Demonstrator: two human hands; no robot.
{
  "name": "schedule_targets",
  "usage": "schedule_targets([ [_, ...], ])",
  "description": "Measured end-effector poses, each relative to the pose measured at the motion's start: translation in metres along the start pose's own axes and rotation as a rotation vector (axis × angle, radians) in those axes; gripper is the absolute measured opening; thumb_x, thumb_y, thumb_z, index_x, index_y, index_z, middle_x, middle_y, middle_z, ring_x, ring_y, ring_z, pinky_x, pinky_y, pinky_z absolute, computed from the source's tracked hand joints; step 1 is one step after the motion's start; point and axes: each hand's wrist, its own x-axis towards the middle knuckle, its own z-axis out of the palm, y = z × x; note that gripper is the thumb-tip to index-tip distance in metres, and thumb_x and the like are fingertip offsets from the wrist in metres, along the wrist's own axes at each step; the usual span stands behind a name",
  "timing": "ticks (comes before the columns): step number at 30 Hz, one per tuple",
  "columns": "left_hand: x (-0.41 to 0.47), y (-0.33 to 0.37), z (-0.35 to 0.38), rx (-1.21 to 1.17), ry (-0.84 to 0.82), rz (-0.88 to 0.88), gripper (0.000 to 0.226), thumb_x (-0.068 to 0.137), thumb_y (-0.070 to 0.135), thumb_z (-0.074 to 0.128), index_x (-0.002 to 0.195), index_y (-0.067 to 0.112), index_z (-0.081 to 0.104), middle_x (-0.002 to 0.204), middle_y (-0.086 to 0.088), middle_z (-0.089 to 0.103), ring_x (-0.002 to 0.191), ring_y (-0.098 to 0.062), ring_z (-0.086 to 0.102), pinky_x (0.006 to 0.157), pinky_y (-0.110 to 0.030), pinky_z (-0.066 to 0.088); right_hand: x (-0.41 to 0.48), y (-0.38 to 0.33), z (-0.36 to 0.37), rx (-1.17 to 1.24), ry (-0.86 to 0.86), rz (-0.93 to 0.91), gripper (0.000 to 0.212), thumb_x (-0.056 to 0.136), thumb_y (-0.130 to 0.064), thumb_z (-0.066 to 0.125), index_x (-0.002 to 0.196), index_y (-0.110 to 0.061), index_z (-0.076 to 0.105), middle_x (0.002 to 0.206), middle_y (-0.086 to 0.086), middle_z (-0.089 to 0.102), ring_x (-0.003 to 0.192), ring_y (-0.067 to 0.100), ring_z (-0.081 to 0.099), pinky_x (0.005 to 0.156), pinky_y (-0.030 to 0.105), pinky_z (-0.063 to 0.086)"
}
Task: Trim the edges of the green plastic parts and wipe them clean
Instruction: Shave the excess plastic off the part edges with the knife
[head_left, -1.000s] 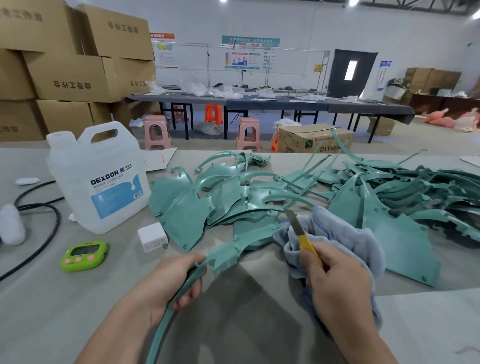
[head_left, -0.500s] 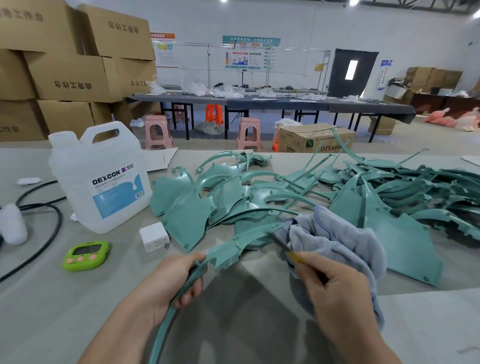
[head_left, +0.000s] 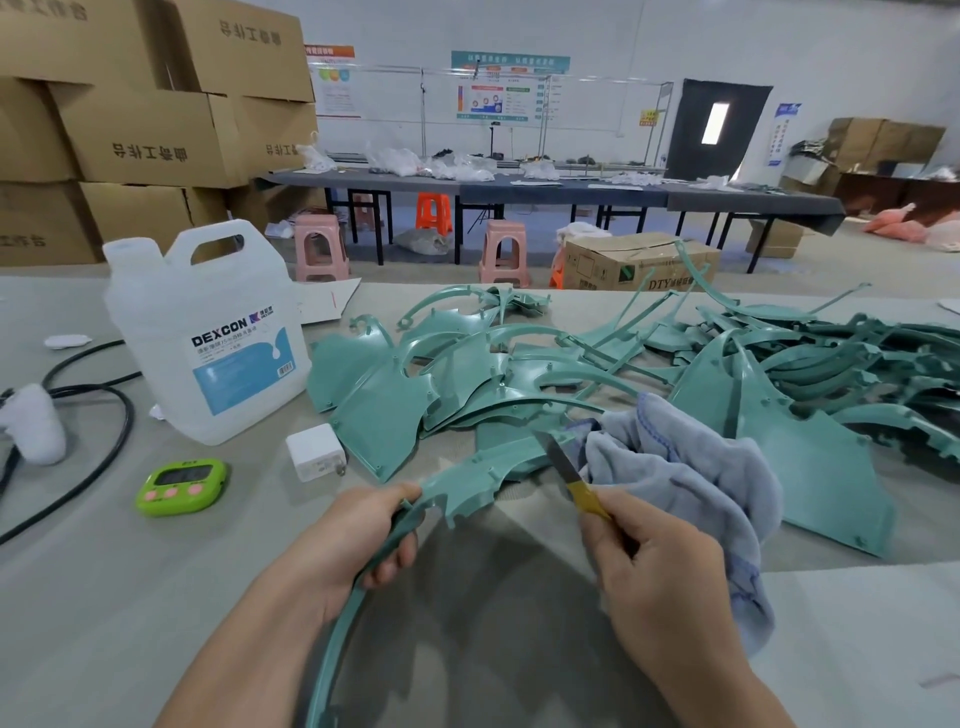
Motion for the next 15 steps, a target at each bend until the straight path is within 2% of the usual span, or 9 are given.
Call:
schedule_targets([
  [7, 0.001, -0.002, 0.0, -0.054, 0.012, -0.003, 0.061, 0.102, 0.038, 0.049, 0.047, 0.014, 0.056, 0.043, -0.006, 0.051, 0.029, -0.015, 0.036, 0.036, -0.015, 0.021, -0.008, -0.011, 0.009, -0.033, -0.073, -0.038, 0.007, 0.092, -0.021, 0.071, 0.086, -0.025, 0.07, 0.063, -0.008, 0.062, 0.058, 0.011, 0.056, 0.053, 0.019, 0.042],
  [12, 0.002, -0.001, -0.001, -0.122, 0.009, -0.023, 0.04, 0.103, 0.036, 0.049, 0.073, 0.01, 0.058, 0.046, -0.007, 0.052, 0.029, -0.015, 0.035, 0.036, -0.013, 0.021, -0.01, -0.015, 0.001, 0.027, -0.117, -0.085, 0.011, 0.091, -0.02, 0.074, 0.096, -0.028, 0.069, 0.062, -0.007, 0.061, 0.051, 0.009, 0.054, 0.049, 0.022, 0.044],
  [15, 0.003, -0.001, -0.001, -0.138, -0.003, -0.023, 0.044, 0.104, 0.035, 0.048, 0.069, 0.009, 0.055, 0.043, -0.006, 0.05, 0.029, -0.014, 0.034, 0.035, -0.013, 0.021, -0.013, -0.022, -0.001, 0.025, -0.141, -0.134, 0.014, 0.09, -0.022, 0.072, 0.099, -0.032, 0.068, 0.062, -0.008, 0.061, 0.051, 0.004, 0.054, 0.05, 0.017, 0.044],
])
